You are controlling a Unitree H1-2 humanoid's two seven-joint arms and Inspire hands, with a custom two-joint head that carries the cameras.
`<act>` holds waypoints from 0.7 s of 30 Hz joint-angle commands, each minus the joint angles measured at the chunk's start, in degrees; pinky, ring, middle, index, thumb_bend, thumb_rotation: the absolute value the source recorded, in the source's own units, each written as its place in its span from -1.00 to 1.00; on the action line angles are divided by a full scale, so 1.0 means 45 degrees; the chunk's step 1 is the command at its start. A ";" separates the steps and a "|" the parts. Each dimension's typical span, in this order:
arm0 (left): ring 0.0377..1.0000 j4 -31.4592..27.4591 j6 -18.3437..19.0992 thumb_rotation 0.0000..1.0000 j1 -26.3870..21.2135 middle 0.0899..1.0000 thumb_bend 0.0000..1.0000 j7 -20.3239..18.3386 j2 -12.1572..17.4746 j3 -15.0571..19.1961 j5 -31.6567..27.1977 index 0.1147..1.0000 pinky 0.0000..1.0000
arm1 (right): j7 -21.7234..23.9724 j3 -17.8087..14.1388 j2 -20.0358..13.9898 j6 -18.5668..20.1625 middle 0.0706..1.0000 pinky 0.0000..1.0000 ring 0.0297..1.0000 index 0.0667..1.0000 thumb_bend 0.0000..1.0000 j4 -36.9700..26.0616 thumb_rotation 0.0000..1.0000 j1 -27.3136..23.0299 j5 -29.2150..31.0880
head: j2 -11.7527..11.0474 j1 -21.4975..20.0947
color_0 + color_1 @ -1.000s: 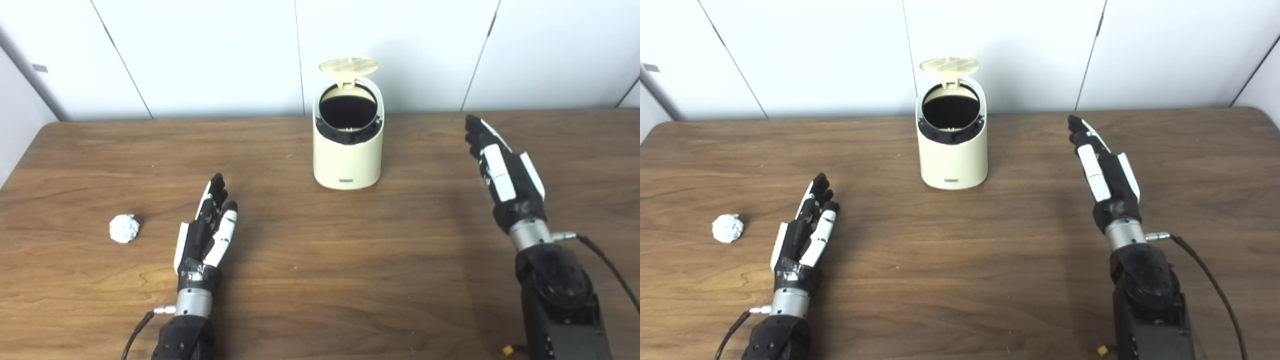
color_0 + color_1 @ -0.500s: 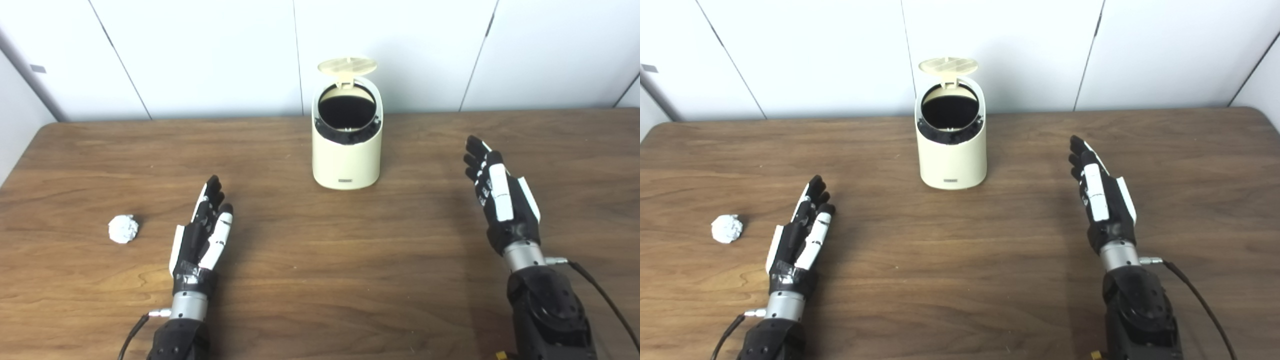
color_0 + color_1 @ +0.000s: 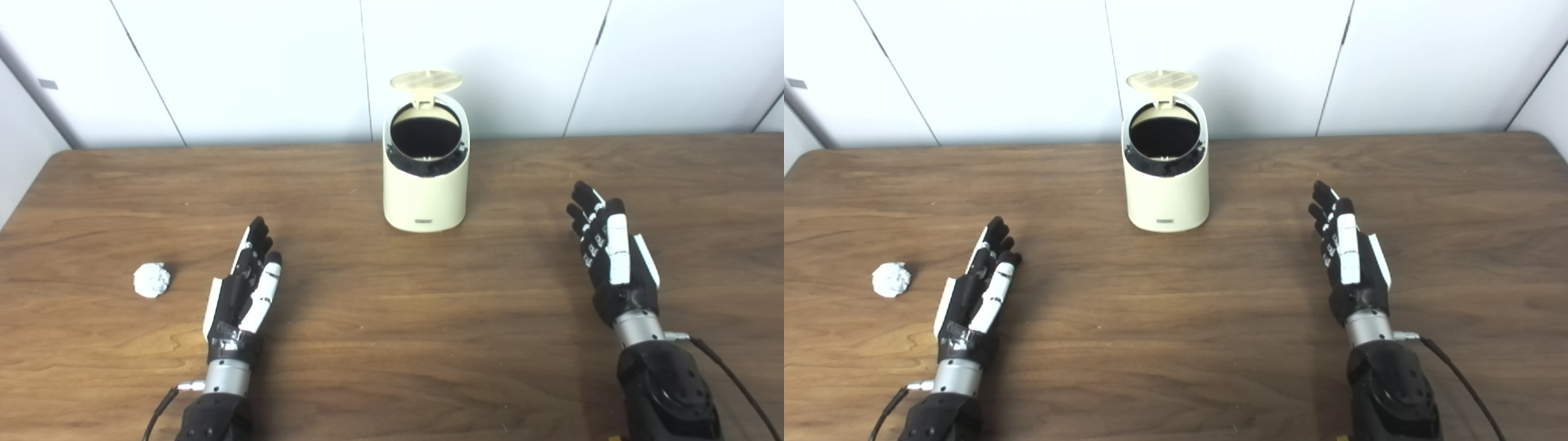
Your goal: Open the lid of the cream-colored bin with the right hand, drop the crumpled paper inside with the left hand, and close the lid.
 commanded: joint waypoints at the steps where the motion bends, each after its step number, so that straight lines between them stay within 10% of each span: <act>1: 1.00 -0.0252 -0.0022 0.00 -0.0092 1.00 -0.50 0.0035 0.0126 0.0044 0.0067 1.00 1.00 | 0.0031 -0.0125 -0.0052 -0.0548 0.91 1.00 0.91 0.84 0.02 -0.0226 1.00 -0.0221 0.0229 | 0.0003 -0.0008; 21: 1.00 -0.0262 -0.0036 0.03 0.0109 0.99 -0.49 0.0350 -0.0213 -0.0158 0.0783 0.98 1.00 | 0.0607 -0.0363 -0.0650 -0.1479 0.93 1.00 0.94 0.89 -0.02 0.0541 1.00 0.0004 0.0841 | -0.0516 0.3185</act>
